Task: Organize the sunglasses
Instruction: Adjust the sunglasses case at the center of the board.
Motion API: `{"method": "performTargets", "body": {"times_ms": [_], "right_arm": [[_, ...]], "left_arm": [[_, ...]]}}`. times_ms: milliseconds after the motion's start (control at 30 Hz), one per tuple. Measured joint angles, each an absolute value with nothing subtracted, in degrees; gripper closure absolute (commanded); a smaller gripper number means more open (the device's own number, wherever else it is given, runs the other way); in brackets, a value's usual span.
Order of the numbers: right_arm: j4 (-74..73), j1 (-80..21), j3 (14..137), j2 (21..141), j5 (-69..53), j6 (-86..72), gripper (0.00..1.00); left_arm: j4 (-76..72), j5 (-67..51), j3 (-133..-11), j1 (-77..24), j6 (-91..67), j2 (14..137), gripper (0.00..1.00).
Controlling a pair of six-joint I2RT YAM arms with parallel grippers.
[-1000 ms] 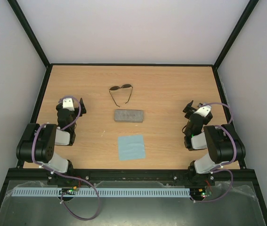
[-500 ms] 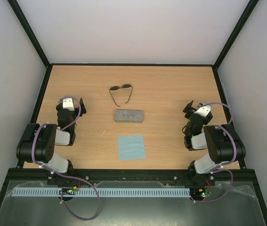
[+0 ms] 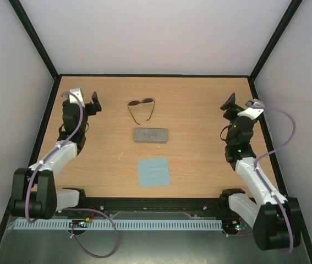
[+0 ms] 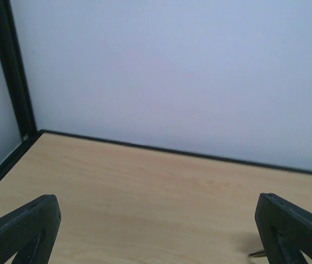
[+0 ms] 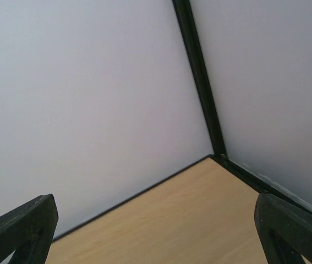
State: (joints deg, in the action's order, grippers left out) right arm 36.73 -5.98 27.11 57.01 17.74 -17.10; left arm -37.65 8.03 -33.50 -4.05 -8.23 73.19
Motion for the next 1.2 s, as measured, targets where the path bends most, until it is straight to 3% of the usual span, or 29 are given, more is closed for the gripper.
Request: {"method": "performTargets", "body": {"times_ms": [233,467,900,1200], "right_arm": [[15.2,-6.0,39.7,49.6,10.5,-22.6,0.01],[2.8,-6.0,43.0,48.1,8.0,-29.2,0.01],[-4.8,-6.0,42.7,47.1,3.8,-31.5,0.01],[-4.1,-8.2,40.8,60.5,-8.4,-33.4,0.02]], "left_arm": [[-18.4,3.2,-45.1,-6.1,-16.3,65.5,0.00],[-6.2,-4.8,-55.4,-5.5,-21.5,59.1,0.01],[-0.4,-17.6,-52.7,-0.3,-27.7,58.9,0.00],[2.4,-15.9,-50.1,-2.0,-31.3,58.7,0.01]]}}
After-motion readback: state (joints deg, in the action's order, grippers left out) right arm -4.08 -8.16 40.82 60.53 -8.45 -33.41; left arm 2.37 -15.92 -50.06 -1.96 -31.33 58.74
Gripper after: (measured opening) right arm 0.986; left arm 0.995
